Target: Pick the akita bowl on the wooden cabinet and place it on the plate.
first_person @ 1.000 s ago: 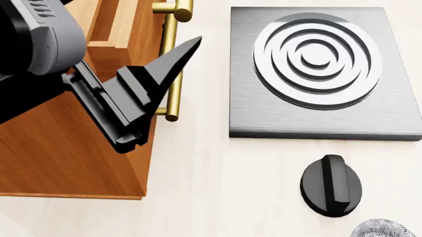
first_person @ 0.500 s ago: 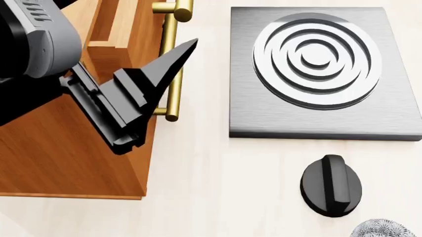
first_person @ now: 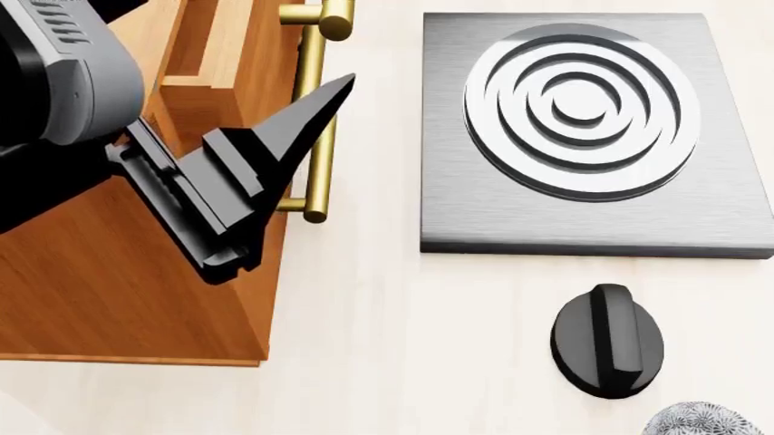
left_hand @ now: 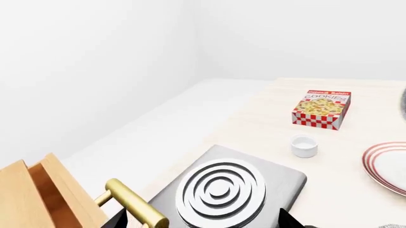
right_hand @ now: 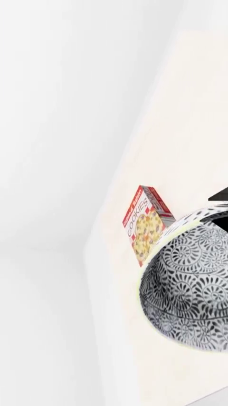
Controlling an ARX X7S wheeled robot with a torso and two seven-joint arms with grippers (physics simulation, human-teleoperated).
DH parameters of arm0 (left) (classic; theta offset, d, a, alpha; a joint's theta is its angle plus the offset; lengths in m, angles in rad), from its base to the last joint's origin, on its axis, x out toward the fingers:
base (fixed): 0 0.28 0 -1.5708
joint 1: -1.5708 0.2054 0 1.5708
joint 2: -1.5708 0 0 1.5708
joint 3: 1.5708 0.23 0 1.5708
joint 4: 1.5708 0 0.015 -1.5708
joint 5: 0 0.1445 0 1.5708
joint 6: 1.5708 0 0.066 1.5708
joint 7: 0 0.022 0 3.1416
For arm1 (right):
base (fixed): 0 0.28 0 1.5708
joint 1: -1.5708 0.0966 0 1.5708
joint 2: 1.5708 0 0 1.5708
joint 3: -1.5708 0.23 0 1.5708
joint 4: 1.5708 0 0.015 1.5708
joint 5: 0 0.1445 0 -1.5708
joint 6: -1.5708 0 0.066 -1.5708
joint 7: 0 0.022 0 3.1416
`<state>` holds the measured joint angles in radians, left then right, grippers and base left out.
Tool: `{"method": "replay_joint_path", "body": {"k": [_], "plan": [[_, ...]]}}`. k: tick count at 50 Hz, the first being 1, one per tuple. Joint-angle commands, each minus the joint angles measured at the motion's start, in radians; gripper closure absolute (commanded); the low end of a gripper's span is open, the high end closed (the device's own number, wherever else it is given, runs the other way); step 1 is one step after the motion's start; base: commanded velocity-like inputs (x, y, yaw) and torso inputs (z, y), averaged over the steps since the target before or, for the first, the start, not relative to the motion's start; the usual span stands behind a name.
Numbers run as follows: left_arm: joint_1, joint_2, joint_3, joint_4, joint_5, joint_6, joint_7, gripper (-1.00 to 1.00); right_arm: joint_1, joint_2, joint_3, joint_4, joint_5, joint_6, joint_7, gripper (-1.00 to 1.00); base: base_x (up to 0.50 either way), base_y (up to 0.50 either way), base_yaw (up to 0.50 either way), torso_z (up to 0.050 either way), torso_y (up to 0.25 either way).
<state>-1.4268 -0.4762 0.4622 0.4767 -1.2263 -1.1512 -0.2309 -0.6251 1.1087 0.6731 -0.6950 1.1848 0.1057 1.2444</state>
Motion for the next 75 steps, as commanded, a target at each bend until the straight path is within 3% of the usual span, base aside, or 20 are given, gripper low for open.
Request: {"method": "replay_joint_path", "body": {"k": [1,31,58,75], "plan": [[0.006,-0.005,0.006,-0.002,0.003,0.009,0.002,-1.0,0.013,-0.067,0.041,0.023,0.013,-0.018,-0.086,1.0,0.0,0.0,0.0,0.0,0.0],[0.023,-0.011,0.023,-0.006,0.011,0.032,0.003,-1.0,0.067,-0.095,-0.001,0.153,0.028,-0.005,-0.153,1.0,0.0,0.0,0.0,0.0,0.0],[0.046,-0.023,0.038,-0.009,0.03,0.06,0.014,-1.0,0.168,0.006,-0.087,0.235,0.042,0.045,-0.116,1.0,0.0,0.0,0.0,0.0,0.0],[0.059,-0.029,0.049,-0.015,0.041,0.075,0.021,-1.0,0.2,-0.072,-0.103,0.283,0.082,-0.009,-0.226,1.0,0.0,0.0,0.0,0.0,0.001]]}}
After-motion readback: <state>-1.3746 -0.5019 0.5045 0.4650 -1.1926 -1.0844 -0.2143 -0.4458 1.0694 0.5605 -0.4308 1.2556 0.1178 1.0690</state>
